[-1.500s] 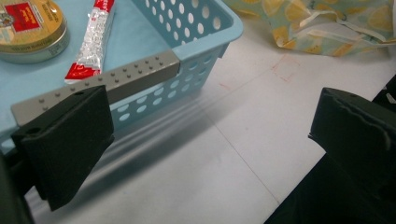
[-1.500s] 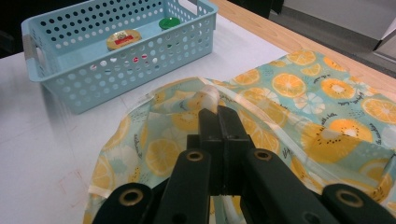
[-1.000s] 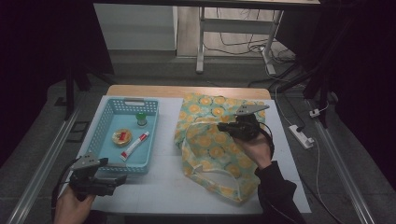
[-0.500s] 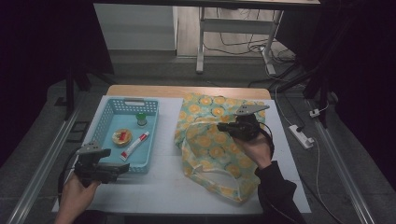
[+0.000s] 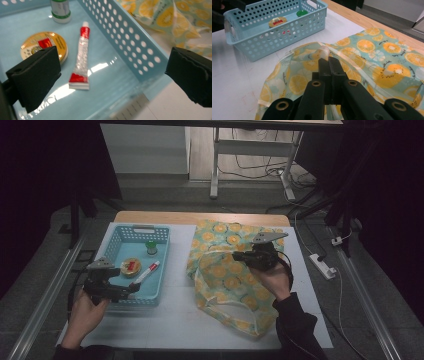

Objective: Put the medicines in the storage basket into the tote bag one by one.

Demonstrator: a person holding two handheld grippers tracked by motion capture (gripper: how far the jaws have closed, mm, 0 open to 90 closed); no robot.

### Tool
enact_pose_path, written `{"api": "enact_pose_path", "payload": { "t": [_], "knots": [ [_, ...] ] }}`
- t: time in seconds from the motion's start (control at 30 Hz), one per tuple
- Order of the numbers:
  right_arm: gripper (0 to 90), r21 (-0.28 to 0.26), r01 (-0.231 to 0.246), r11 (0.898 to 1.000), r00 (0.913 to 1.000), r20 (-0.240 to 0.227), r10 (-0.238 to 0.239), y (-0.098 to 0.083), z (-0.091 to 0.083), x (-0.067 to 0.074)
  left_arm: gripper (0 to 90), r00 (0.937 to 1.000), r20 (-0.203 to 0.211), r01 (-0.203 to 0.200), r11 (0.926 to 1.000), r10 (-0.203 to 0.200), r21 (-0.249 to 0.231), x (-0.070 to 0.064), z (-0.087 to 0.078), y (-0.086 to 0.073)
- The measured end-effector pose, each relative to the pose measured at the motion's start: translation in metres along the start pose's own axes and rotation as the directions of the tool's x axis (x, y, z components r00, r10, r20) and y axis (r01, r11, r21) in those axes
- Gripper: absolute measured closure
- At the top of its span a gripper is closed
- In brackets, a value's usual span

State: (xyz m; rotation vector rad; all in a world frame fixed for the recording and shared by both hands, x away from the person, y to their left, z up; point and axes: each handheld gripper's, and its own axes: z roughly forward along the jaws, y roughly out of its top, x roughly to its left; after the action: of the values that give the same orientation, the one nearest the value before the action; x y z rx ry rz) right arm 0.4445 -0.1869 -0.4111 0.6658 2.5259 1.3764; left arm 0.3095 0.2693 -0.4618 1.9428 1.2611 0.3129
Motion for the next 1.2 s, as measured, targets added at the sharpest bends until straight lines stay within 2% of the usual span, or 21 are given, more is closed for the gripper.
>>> {"api": "enact_pose_path", "payload": {
  "t": [0.17,0.3,0.5,0.67,0.73,0.87,1.0,1.2],
  "knots": [
    [90.0,-0.001,-0.001,1.0,1.0,0.001,0.001,0.0,0.0,0.0,0.0,0.9997,-0.017,0.02,0.9996,-0.02,0.017,0.008,0.009,0.008],
    [90.0,-0.002,-0.001,1.0,1.0,0.001,0.001,0.0,0.0,-0.001,0.0,0.9993,-0.033,0.02,0.9991,-0.019,0.037,0.013,0.015,0.013],
    [90.0,0.001,-0.001,1.0,1.0,-0.001,0.001,-0.001,0.001,0.0,0.0,0.9987,-0.027,0.044,0.9981,-0.043,0.043,0.024,0.023,0.022],
    [90.0,0.005,0.0,1.0,1.0,0.001,0.0,-0.001,0.002,-0.001,0.0,0.9986,-0.033,0.043,0.9965,-0.04,0.072,0.034,0.034,0.03],
    [90.0,0.005,-0.001,1.0,1.0,0.0,0.001,-0.001,0.002,-0.001,0.0,0.9978,-0.047,0.052,0.9935,-0.048,0.101,0.037,0.039,0.034],
    [90.0,0.005,-0.001,1.0,1.0,0.001,0.001,-0.002,0.002,-0.001,0.0,0.9959,-0.072,0.063,0.9916,-0.055,0.113,0.043,0.045,0.04],
    [90.0,0.007,0.001,1.0,1.0,0.002,-0.001,-0.002,0.002,0.0,0.0,0.9928,-0.104,0.076,0.9842,-0.06,0.16,0.053,0.059,0.044],
    [90.0,0.006,0.0,1.0,1.0,0.003,0.0,-0.002,0.001,-0.002,0.0,0.9857,-0.147,0.11,0.9743,-0.082,0.196,0.069,0.075,0.045]
  ]
}}
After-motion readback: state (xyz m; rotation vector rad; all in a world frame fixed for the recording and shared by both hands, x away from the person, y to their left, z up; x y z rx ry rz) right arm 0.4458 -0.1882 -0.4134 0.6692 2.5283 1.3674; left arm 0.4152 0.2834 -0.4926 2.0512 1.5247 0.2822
